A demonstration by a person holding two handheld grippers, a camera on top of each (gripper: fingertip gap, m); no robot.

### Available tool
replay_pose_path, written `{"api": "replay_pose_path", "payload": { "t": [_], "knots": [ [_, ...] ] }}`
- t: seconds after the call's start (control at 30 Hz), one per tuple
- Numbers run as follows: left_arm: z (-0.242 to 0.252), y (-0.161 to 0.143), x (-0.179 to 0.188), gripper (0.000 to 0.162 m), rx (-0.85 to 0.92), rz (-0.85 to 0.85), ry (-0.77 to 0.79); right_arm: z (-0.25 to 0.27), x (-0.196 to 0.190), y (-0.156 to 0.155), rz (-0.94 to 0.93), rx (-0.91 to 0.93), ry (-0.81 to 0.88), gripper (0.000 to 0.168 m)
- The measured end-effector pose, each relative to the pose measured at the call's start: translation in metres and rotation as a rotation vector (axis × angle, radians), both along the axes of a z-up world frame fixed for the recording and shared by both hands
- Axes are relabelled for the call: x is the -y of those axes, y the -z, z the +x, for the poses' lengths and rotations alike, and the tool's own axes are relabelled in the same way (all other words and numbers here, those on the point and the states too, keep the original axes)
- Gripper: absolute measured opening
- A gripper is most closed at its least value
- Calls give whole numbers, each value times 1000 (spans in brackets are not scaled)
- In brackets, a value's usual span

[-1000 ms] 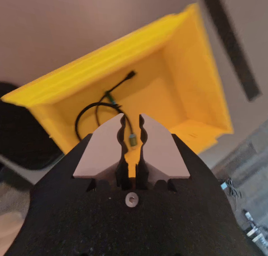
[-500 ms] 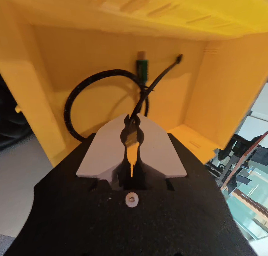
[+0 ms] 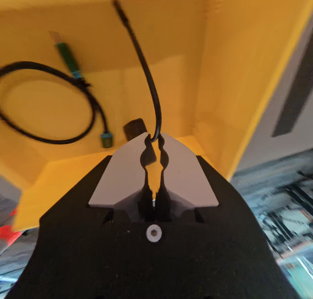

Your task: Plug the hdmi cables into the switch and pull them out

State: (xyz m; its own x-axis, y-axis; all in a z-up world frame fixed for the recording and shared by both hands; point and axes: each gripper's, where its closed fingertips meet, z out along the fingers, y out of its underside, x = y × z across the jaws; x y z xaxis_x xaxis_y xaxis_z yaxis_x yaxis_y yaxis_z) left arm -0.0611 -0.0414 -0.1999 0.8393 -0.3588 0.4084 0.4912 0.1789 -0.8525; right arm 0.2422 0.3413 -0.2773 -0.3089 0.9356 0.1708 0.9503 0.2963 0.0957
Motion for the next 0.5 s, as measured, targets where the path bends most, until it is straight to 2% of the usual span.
{"api": "replay_pose_path", "payload": {
  "t": [0.13, 0.3, 0.4, 0.47, 0.5],
  "knots": [
    [-1, 0, 0, 52, 14, 1, 4, -22, -42, 8, 216, -48, -29, 12],
    [-1, 0, 0, 52, 16, -2, 9, -34, -39, 9, 295, -108, -36, 21],
    [0, 0, -1, 52, 9, -2, 8, -48, -33, -23, 432, -275, 45, 22],
    [1, 0, -1, 52, 4, -3, 7, -71, -9, -58, 480, -532, 123, 25],
    [1, 1, -1, 52, 2, -4, 8, -84, 11, -76, 460, -680, 149, 34]
  ]
}}
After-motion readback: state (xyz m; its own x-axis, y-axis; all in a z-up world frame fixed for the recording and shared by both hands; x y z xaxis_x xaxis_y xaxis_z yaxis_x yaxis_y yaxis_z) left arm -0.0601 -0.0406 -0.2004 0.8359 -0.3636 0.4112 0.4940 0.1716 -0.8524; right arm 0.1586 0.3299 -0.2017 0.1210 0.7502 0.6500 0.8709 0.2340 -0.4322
